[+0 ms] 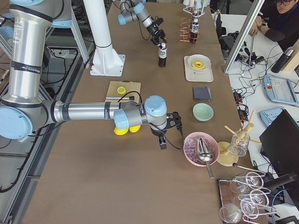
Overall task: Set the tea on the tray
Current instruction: 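Lower the bottle onto the open table and open the left gripper, then withdraw the left arm away from the standing bottle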
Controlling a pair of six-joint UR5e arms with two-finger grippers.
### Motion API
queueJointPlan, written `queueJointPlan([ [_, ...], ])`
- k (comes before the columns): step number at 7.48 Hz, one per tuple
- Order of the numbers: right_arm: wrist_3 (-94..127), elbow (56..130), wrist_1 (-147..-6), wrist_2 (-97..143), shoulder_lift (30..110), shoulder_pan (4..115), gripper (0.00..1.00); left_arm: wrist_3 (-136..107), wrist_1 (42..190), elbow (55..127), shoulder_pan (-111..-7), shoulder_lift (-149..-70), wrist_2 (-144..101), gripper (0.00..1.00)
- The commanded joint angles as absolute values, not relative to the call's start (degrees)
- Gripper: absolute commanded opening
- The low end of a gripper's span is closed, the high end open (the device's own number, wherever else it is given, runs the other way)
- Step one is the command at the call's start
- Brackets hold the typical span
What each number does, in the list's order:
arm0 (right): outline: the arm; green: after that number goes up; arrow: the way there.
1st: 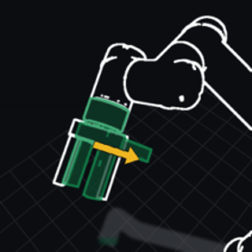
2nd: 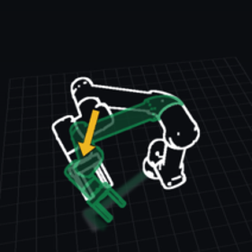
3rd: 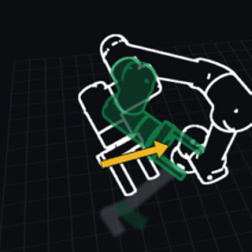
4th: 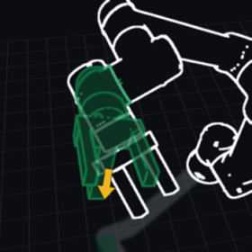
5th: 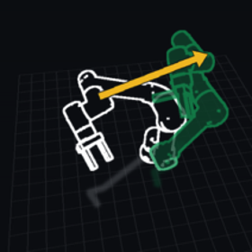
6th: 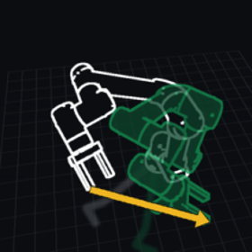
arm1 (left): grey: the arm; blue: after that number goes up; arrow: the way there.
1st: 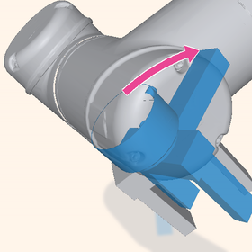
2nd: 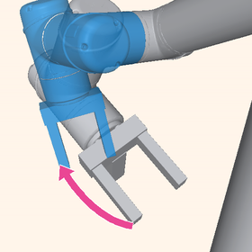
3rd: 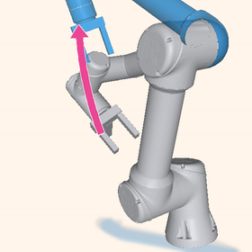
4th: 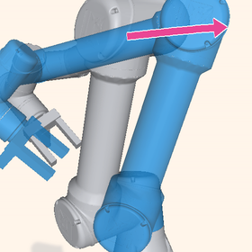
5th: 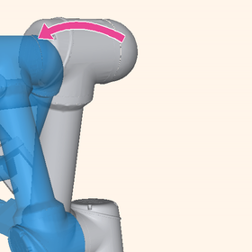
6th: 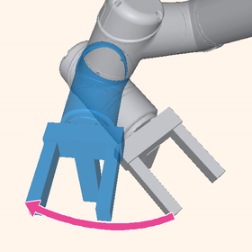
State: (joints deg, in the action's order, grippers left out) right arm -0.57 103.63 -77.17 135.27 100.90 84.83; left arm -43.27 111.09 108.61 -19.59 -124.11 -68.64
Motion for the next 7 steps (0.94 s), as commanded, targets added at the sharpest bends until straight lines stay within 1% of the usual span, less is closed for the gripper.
queueJointPlan([
  [1,-0.5,103.8,-77.1,135.3,100.6,84.8,1.0,-43.2,111.3,109.5,-21.9,-124.0,-69.0,0.97],
  [2,-0.5,104.0,-77.1,135.3,100.0,84.8,1.0,-43.2,111.3,111.0,-23.8,-123.3,-69.2,0.97],
  [3,-0.6,104.1,-77.1,135.3,99.1,84.8,1.0,-43.4,111.4,112.7,-27.1,-120.6,-72.9,0.97],
  [4,-0.6,104.2,-77.1,135.2,98.5,84.8,1.0,-44.1,111.5,113.3,-36.2,-117.6,-89.1,0.97],
  [5,-0.6,104.2,-77.1,135.2,97.4,84.8,1.0,-43.9,112.0,113.5,-45.7,-113.0,-104.8,0.97],
  [6,-0.4,104.6,-77.2,135.3,96.3,84.8,1.0,-43.5,113.8,114.4,-50.5,-107.0,-109.0,0.98],
  [7,-0.4,105.1,-77.2,135.4,95.9,84.6,1.0,-42.9,113.8,114.6,-50.8,-101.5,-109.2,0.99],
])
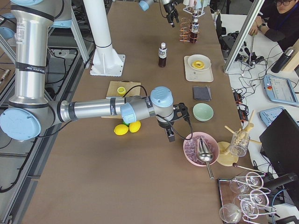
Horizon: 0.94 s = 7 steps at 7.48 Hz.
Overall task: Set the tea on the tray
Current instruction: 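Withdraw the left arm away from the standing bottle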
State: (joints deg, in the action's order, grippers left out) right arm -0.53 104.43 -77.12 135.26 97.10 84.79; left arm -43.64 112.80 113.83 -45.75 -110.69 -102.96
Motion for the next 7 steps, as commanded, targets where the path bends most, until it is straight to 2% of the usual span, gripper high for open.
queueJointPlan([
  [1,-0.4,105.3,-77.2,135.4,95.6,84.0,1.0,-38.9,113.8,114.6,-51.1,-93.9,-109.2,1.0],
  [2,-0.4,105.1,-77.3,135.3,94.5,81.8,1.0,-34.5,113.7,114.1,-53.4,-87.4,-109.3,1.0],
  [3,0.5,104.9,-77.3,135.2,93.8,81.0,1.0,-29.6,113.0,113.7,-58.1,-84.1,-110.7,1.0],
  [5,3.4,105.4,-77.2,135.2,93.5,80.0,1.0,-5.4,102.0,107.3,-74.5,-86.6,-124.7,1.0],
  [7,3.4,105.4,-77.1,135.3,93.6,80.0,1.0,5.5,86.6,105.0,-82.9,-91.0,-127.9,1.0],
])
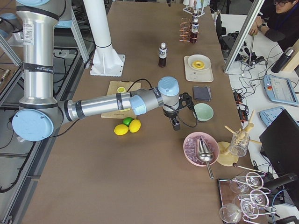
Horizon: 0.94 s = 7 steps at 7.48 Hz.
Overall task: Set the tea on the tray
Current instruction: 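Withdraw the left arm away from the standing bottle, then swing the right arm over toward the standing tea bottle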
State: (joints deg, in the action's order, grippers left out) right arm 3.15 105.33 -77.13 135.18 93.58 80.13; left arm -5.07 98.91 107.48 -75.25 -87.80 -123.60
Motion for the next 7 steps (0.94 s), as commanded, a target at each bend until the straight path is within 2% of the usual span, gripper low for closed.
queueJointPlan([
  [1,3.4,105.5,-77.0,135.3,93.5,80.0,1.0,9.1,84.5,103.8,-83.5,-90.0,-130.2,1.0],
  [2,3.6,106.2,-77.1,135.3,93.4,79.9,1.0,9.8,85.1,103.5,-83.7,-86.3,-132.1,1.0],
  [4,12.3,110.6,-77.1,137.4,88.7,76.4,1.0,9.7,85.2,103.5,-83.8,-86.3,-134.1,1.0],
  [7,34.9,112.4,-77.4,131.6,74.3,63.4,1.0,9.5,85.3,103.5,-83.7,-86.6,-134.2,1.0],
])
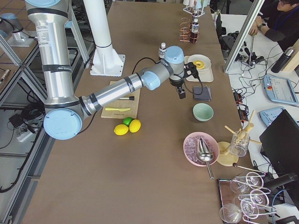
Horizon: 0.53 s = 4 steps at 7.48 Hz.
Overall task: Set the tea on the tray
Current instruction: 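Swing the right arm over toward the standing tea bottle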
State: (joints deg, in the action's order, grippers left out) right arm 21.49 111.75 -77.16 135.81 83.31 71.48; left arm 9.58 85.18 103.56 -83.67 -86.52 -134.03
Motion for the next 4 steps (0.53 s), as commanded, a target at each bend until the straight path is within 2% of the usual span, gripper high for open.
queueJointPlan([
  [1,42.5,112.4,-77.8,125.9,69.8,57.5,1.0,9.6,86.0,103.4,-83.7,-86.6,-134.2,1.0],
  [2,50.2,112.1,-79.7,119.5,65.0,51.1,1.0,9.5,86.6,103.3,-83.7,-86.6,-134.1,1.0],
  [4,59.5,112.1,-94.5,110.5,51.6,42.4,1.0,9.5,86.7,103.1,-83.7,-86.6,-134.1,1.0],
])
